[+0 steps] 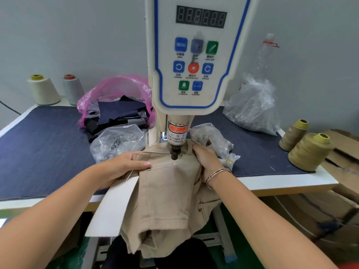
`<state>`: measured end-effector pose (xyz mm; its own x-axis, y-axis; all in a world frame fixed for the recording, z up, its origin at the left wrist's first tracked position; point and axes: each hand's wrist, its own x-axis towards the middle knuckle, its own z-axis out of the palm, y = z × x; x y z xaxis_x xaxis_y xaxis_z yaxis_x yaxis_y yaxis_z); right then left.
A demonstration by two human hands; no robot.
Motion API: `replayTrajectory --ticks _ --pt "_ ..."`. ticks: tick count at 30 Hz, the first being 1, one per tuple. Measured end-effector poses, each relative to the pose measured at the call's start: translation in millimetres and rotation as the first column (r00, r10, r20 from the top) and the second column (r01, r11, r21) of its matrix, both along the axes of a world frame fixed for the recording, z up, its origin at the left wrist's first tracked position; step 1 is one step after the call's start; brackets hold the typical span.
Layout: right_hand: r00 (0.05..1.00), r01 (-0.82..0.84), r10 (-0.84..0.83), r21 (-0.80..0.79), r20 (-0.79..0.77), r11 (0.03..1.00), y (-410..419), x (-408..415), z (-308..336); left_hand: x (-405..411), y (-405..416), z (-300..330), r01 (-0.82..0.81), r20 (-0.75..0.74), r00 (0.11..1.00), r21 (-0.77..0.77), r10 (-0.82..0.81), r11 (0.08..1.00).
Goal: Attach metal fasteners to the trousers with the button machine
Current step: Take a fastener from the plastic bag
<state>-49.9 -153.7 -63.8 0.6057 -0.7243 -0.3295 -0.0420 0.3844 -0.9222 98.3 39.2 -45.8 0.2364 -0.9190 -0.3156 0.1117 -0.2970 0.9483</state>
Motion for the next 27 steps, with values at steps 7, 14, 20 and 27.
replayTrajectory --ticks 7,14,20,27 --pt "1.000 0.006 -0.006 0.029 0.007 1.000 -4.1 -2.2 -3.8 -3.5 3.6 0.3 0.021 0.004 1.000 0.025 -0.021 0.999" --pt "1.000 0.011 -0.011 0.037 0.022 0.999 -5.3 1.4 -6.9 -3.4 2.7 0.7 -0.031 -0.046 0.998 0.052 0.034 0.998" --pt "1.000 -0.004 0.004 0.034 0.015 0.999 -6.5 3.1 -8.6 -2.5 2.5 -0.3 -0.047 -0.083 0.995 0.059 0.051 0.997" --pt "1.000 -0.022 0.022 0.031 0.003 0.999 -7.4 3.6 -9.2 -0.7 2.2 -1.0 -0.043 -0.095 0.994 0.077 0.050 0.996"
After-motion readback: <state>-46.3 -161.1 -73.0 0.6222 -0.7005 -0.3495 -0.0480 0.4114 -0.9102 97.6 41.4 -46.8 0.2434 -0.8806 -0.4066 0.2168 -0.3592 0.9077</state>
